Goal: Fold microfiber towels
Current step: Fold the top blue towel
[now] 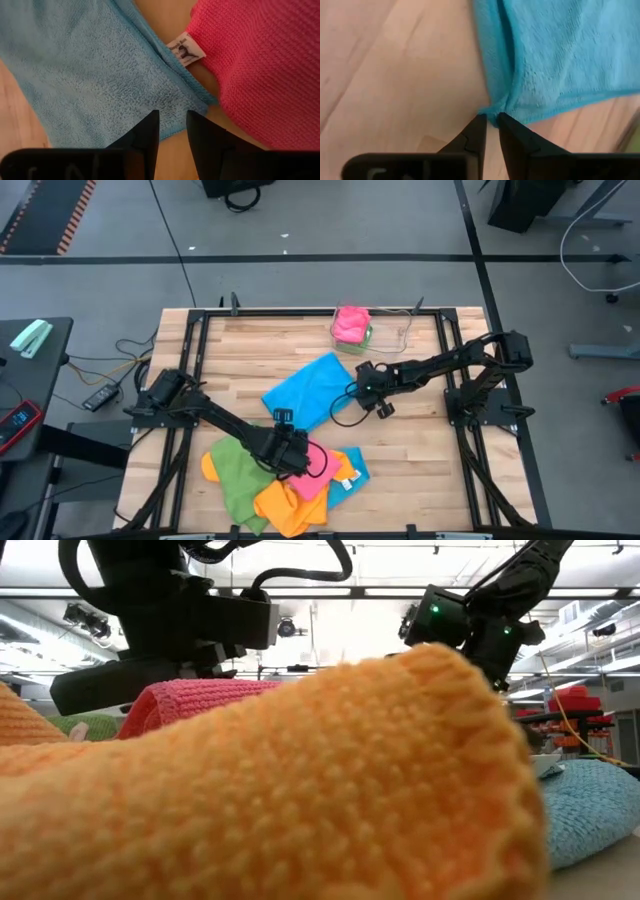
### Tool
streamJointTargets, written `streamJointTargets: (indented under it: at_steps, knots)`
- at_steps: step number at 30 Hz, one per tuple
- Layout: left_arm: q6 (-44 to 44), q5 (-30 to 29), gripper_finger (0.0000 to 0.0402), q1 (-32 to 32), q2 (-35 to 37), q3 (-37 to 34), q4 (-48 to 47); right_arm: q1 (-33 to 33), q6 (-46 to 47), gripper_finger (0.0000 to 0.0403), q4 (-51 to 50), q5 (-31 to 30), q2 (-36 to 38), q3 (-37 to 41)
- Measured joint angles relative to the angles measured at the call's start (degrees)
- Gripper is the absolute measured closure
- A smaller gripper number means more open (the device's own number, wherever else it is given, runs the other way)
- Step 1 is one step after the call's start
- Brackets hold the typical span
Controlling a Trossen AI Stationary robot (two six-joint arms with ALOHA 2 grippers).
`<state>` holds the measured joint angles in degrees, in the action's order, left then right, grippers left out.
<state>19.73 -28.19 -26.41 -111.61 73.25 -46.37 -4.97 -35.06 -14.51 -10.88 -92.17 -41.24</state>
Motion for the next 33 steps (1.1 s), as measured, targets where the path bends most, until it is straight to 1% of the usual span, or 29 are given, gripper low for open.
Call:
streamJointTargets:
  at_steps: [5,9,12,14,16,21,27,30,33]
  knots:
    - [0.2,0.0,0.0294,0.0,0.0,0.0,0.0,0.2,7.7,0.0304,-9.9,-5.3,2.0,-2.6]
    - [0.2,0.0,0.0294,0.0,0.0,0.0,0.1,0.3,11.9,0.0293,-10.5,-5.6,4.7,-5.0]
    - [0.2,0.0,0.0294,0.2,0.0,0.0,0.3,0.2,12.9,0.0292,-7.3,-5.0,5.7,-5.6]
    - [0.2,0.0,0.0294,0.3,0.0,0.0,0.5,0.2,11.8,0.0292,-2.0,-2.7,5.7,-4.9]
    - [0.2,0.0,0.0294,0.3,0.0,0.0,0.6,0.3,9.9,0.0292,1.9,-0.2,4.3,-3.8]
    - [0.6,0.0,0.0294,0.2,0.0,0.0,0.7,1.5,9.1,0.0291,9.9,0.1,0.1,-3.4]
    - [0.6,0.0,0.0294,0.2,0.0,0.0,0.6,4.0,6.1,0.0291,12.3,0.7,-2.7,-3.4]
    - [0.6,0.0,0.0294,0.2,0.0,0.0,0.7,4.2,6.7,0.0292,11.4,0.8,-4.2,-3.4]
    - [0.6,0.0,0.0294,0.1,0.0,0.0,0.6,4.1,7.8,0.0292,10.8,2.2,-5.8,-3.5]
